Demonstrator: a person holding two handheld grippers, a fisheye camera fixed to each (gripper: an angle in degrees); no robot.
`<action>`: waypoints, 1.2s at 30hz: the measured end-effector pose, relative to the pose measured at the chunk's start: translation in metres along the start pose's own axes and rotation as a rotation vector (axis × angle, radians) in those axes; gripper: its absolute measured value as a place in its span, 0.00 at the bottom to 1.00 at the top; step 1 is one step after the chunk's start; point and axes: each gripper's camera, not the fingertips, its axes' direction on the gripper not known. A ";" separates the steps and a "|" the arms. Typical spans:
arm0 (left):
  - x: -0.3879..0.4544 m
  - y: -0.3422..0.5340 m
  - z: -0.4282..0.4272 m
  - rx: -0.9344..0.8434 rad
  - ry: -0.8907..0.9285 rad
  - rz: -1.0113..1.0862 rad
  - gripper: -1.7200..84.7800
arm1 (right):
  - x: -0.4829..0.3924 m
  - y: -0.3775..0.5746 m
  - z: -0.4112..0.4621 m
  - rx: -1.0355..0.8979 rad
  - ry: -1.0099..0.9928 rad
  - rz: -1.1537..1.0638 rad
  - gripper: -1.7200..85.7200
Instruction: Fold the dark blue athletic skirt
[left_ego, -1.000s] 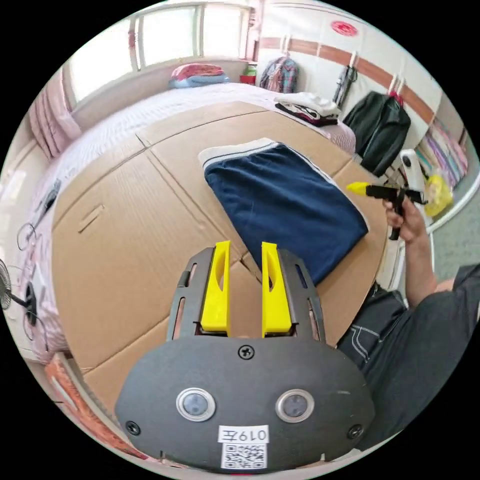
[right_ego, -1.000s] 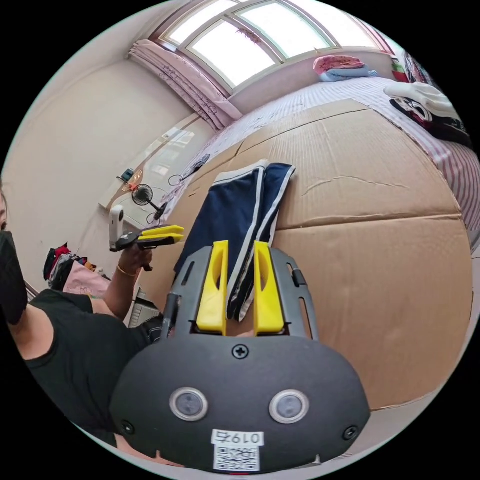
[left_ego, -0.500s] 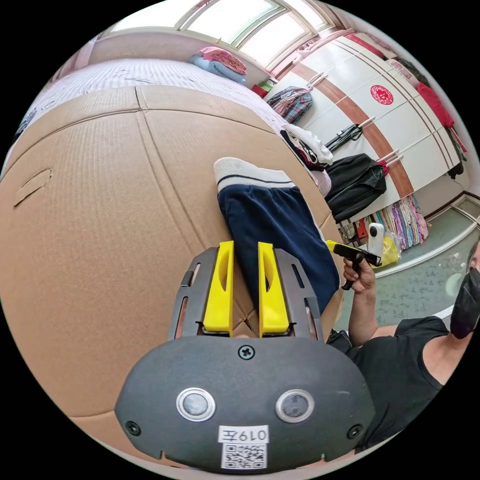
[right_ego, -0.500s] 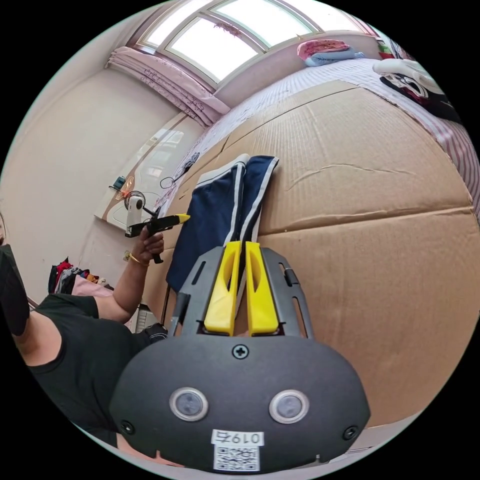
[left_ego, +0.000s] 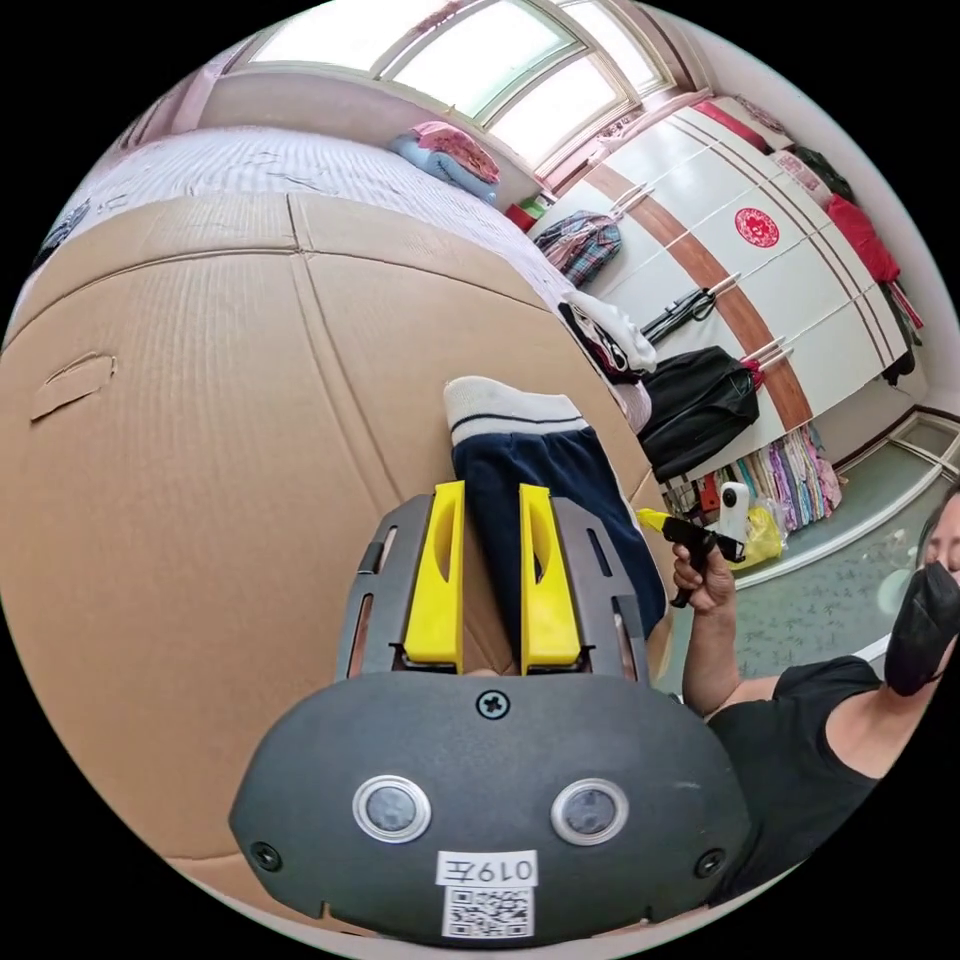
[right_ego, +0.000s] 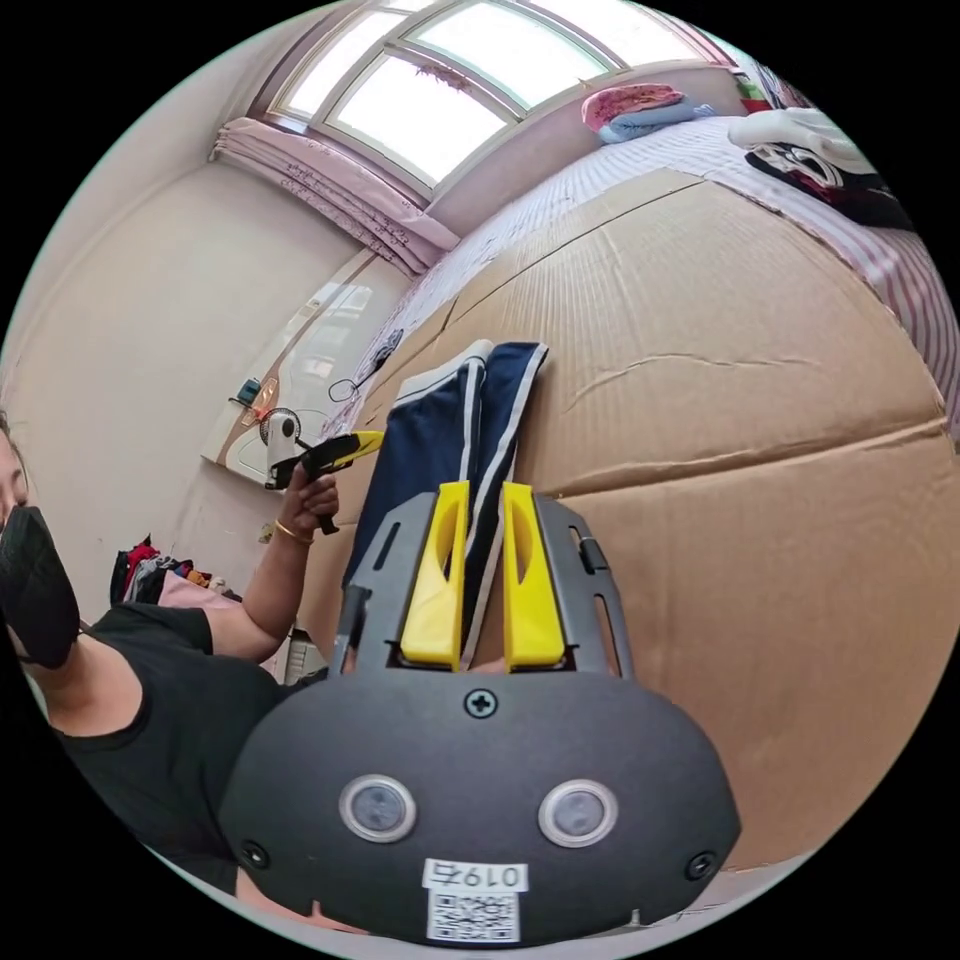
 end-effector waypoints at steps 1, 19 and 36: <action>-0.007 -0.008 -0.003 0.009 0.016 -0.017 0.10 | 0.002 -0.010 0.007 -0.012 0.022 -0.001 0.09; -0.003 -0.011 -0.055 0.055 -0.066 0.013 0.03 | -0.005 -0.095 0.092 -0.171 0.050 -0.134 0.03; 0.004 -0.002 -0.048 0.109 -0.019 -0.101 0.12 | -0.041 -0.184 0.161 -0.243 0.030 -0.241 0.10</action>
